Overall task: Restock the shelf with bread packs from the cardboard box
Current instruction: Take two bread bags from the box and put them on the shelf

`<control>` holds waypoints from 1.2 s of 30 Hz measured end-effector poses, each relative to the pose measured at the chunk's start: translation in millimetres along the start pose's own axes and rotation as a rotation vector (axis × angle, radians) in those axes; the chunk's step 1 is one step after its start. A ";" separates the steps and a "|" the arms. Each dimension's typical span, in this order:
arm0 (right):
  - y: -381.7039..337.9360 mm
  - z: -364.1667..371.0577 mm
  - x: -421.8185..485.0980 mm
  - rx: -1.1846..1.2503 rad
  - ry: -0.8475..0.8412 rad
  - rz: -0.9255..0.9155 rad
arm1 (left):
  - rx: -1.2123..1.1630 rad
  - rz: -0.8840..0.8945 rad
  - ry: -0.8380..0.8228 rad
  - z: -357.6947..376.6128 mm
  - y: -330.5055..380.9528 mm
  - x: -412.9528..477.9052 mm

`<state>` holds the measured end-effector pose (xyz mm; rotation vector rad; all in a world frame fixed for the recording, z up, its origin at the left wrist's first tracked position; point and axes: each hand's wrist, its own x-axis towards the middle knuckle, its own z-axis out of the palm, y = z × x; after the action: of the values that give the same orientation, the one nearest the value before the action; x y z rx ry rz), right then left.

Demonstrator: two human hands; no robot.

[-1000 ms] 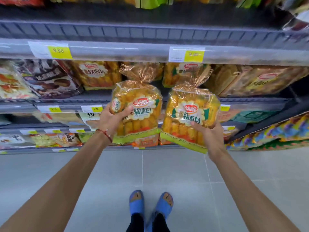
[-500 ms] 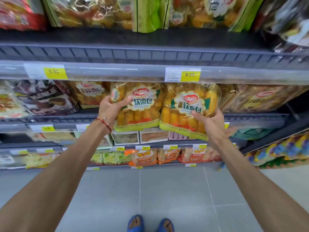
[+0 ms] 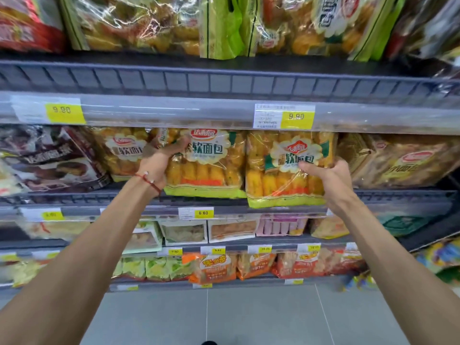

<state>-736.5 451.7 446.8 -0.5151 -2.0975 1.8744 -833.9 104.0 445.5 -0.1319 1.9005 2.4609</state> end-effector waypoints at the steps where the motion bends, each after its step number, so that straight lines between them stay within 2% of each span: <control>1: -1.6 -0.1 1.5 0.005 0.000 -0.011 | -0.015 0.014 -0.011 2.2 1.4 1.0; 5: -11.1 3.9 10.9 0.032 0.034 -0.073 | -0.056 0.010 -0.041 11.5 1.1 0.3; 9: 1.8 4.8 15.9 0.009 0.051 -0.132 | -0.013 -0.011 -0.048 11.2 -8.4 0.3; 14: 11.6 9.6 15.7 0.041 0.062 -0.115 | 0.090 0.011 -0.055 13.2 -21.5 2.9; 19: 13.2 11.1 25.9 0.003 0.056 -0.126 | 0.243 0.081 0.025 13.1 -25.7 4.0; 24: 34.6 12.0 23.3 -0.055 -0.033 -0.031 | 0.297 0.097 0.128 7.8 -45.1 6.2; 28: 35.6 8.4 23.8 -0.099 -0.045 0.033 | 0.330 0.015 0.175 22.2 -41.0 -9.9; 34: 31.4 2.8 -3.3 -0.201 0.070 0.173 | 0.457 -0.241 0.231 42.0 -32.1 -37.2; 36: 26.8 3.2 -14.2 -0.221 0.078 0.228 | 0.459 -0.276 0.258 49.9 -21.1 -59.5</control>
<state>-723.1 445.1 420.2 -0.8974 -2.2890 1.7099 -775.5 159.3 442.8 -0.6710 2.3058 1.8552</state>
